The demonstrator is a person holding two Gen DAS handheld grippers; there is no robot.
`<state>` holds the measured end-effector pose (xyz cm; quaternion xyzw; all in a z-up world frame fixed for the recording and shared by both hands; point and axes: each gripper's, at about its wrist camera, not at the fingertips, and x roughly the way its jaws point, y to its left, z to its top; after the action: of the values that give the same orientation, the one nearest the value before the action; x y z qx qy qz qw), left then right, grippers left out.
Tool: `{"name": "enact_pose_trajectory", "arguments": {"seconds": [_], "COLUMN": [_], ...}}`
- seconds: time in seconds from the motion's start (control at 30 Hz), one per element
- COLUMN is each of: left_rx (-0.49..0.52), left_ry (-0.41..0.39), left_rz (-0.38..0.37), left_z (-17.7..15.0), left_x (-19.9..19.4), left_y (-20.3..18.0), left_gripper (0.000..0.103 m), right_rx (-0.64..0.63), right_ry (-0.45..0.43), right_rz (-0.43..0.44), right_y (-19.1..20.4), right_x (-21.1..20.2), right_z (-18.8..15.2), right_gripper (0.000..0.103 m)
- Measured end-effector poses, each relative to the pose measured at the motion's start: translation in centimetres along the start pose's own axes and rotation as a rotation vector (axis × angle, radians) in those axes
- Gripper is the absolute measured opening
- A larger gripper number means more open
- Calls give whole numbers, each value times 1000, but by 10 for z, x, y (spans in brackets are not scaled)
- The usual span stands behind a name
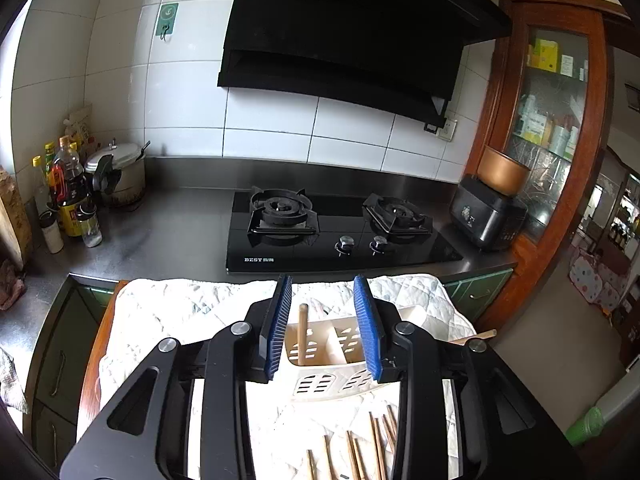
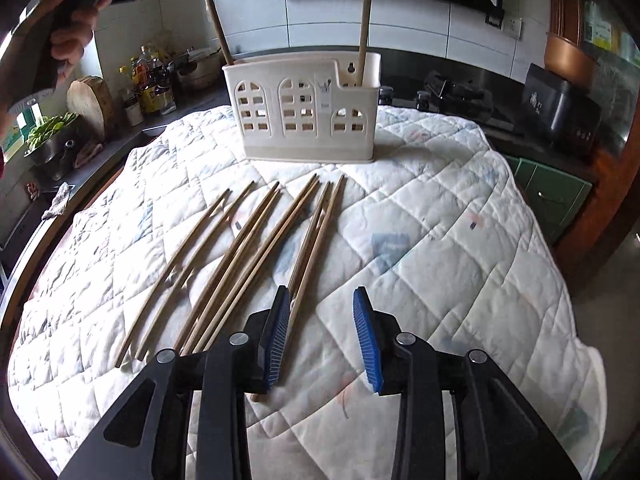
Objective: Organize utensils
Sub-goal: 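Lift the right tool's chopstick into the white holder and open while the left tool does likewise, then close the right tool on another chopstick while the left tool grasps a chopstick too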
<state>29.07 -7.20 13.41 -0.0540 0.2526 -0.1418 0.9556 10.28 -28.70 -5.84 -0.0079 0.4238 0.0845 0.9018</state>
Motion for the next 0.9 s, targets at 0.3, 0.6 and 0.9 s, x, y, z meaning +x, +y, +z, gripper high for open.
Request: {"name": "enact_pose_trajectory", "arguments": {"seconds": [0.3,0.6,0.9], "left_rx": [25,-9,-63], "left_ry": [-22,80,192], "left_rz": [-30,-51,-31], "left_z": [-42,-122,-193], "left_x": [-71,-103,-100], "left_y": [-2,16,34], "left_gripper": [33,33,33], "right_rx": [85,119,103], "right_ry": [54,60,69], "right_rz": [45,32,1], "right_y": [11,10,15], "right_x": [23,30,43], "right_z": [-23,-24,-24], "right_gripper": [10,7,7]}}
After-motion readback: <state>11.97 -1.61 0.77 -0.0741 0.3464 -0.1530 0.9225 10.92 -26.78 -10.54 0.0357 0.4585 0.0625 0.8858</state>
